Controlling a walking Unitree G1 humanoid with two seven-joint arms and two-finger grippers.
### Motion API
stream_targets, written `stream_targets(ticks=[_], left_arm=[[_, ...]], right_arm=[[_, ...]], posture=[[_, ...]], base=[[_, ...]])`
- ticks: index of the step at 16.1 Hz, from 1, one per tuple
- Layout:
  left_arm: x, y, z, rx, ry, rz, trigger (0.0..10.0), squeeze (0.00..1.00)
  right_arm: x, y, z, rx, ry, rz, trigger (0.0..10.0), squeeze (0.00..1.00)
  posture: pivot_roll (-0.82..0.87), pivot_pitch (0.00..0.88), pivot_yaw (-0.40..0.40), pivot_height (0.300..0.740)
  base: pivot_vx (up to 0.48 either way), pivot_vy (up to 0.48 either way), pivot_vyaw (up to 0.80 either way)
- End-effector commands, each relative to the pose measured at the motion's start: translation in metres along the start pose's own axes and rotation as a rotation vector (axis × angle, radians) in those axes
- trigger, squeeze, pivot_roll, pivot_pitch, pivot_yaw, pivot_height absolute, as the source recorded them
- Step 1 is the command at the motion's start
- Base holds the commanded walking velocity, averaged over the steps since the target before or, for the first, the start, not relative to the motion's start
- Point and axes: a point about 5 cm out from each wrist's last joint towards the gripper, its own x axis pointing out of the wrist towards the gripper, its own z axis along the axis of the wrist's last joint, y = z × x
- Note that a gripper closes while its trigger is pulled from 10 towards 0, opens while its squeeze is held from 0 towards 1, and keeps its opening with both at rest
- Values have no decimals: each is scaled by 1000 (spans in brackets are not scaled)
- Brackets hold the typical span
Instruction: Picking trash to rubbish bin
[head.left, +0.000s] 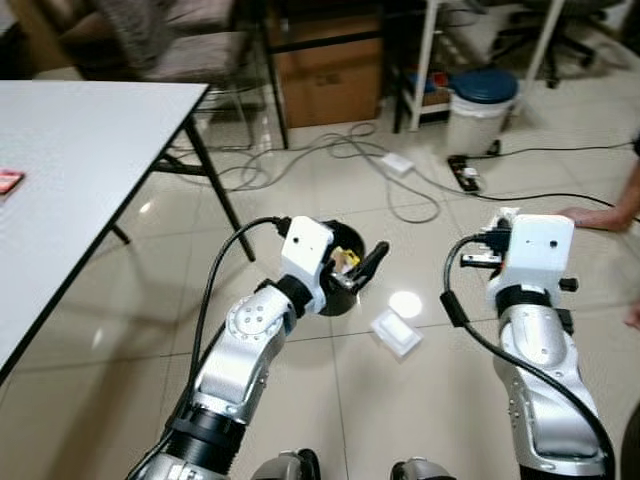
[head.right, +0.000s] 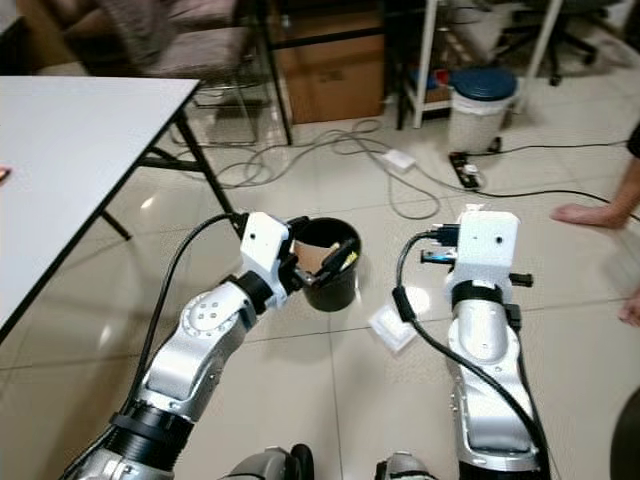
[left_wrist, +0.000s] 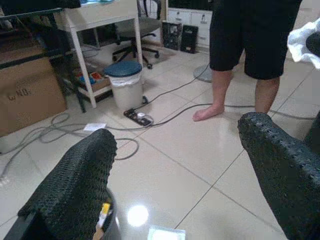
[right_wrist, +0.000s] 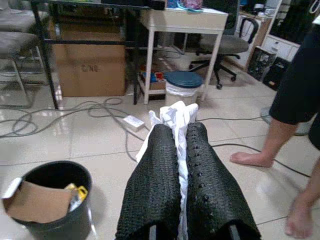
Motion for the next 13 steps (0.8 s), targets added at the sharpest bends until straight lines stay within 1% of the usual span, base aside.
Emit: stream_targets(ticks=[1, 2, 3, 13], left_arm=[[-1, 1, -1, 12, 8, 0, 10000, 0], [-1, 1, -2, 12, 10, 0, 10000, 0], [-2, 2, -3, 18, 18, -2, 10000, 0], [-4, 3, -4, 31, 26, 2, 10000, 0]], right_arm=[[0, 0, 0, -3, -3, 0, 10000, 0], [0, 0, 0, -3, -4, 0, 10000, 0], [0, 1, 0, -3, -6, 3, 10000, 0], [-1, 3, 0, -1, -10, 8, 10000, 0]], posture=[[-168, 127, 121, 740], [-168, 127, 121, 740], [-169, 126, 120, 740], [-163, 129, 126, 740]], base=[[0, 0, 0], [0, 0, 0], [337, 0, 0], [463, 0, 0]])
